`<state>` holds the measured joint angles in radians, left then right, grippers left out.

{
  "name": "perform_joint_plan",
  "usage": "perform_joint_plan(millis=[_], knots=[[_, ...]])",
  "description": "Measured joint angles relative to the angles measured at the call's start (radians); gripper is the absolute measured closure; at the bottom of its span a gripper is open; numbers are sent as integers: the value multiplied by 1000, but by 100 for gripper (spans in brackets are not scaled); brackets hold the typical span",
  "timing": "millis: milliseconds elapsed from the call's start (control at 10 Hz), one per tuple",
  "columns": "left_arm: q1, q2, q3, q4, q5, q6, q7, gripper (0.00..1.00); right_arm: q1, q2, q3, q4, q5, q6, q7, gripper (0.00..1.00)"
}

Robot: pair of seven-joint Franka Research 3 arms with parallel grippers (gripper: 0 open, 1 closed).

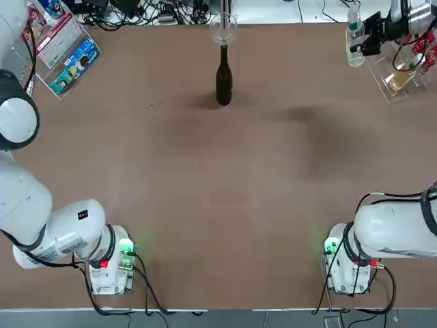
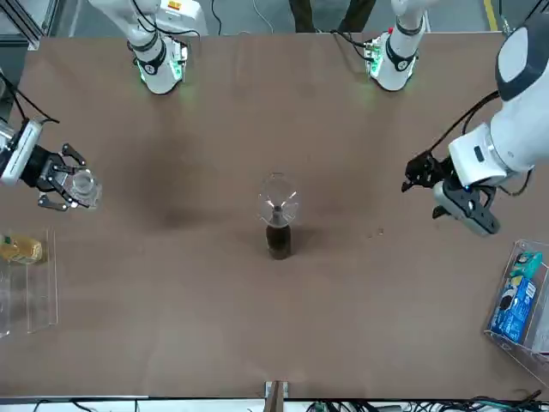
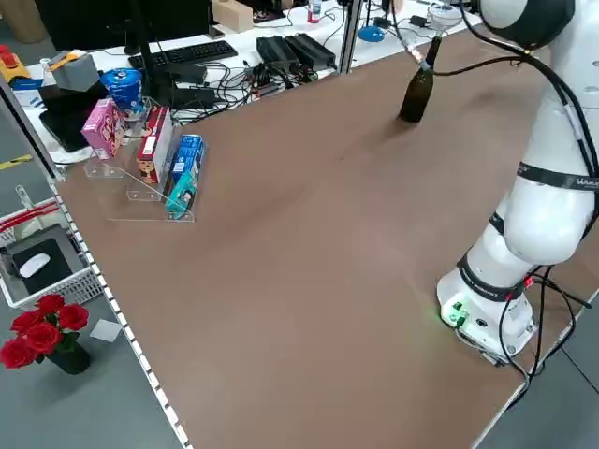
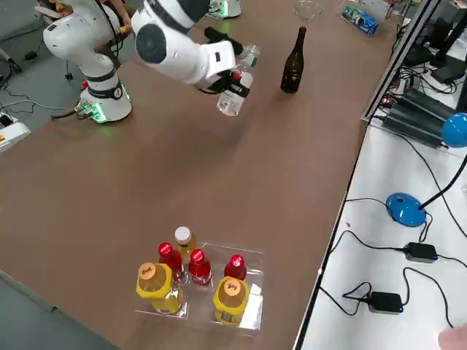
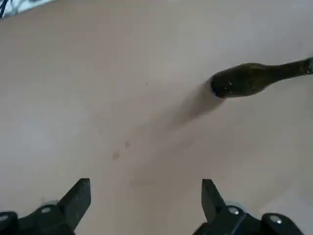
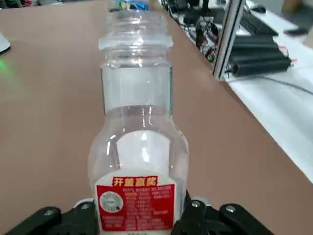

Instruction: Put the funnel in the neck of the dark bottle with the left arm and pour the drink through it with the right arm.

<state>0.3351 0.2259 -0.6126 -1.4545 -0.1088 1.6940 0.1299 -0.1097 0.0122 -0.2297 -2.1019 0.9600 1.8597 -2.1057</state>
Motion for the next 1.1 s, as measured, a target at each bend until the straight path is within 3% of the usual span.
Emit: perform_joint_plan(millis=[200, 500, 700, 1000, 1100], knots=[[-5, -39, -6, 1, 91, -52, -214, 0, 0, 45, -44, -75, 115, -82, -246, 47], [6, -60, -7, 14, 135, -188, -266, 0, -1, 258, -105, -108, 247, -294, -620, 47], [52, -60, -1, 40, 136, -195, -267, 0, -1, 393, -120, -103, 268, -418, -657, 47], [58, -60, 8, 54, 138, -185, -267, 0, -2, 519, -171, -98, 275, -525, -669, 47], [15, -63, 58, 58, 139, -184, -267, 0, -2, 543, -187, -95, 275, -535, -669, 47]])
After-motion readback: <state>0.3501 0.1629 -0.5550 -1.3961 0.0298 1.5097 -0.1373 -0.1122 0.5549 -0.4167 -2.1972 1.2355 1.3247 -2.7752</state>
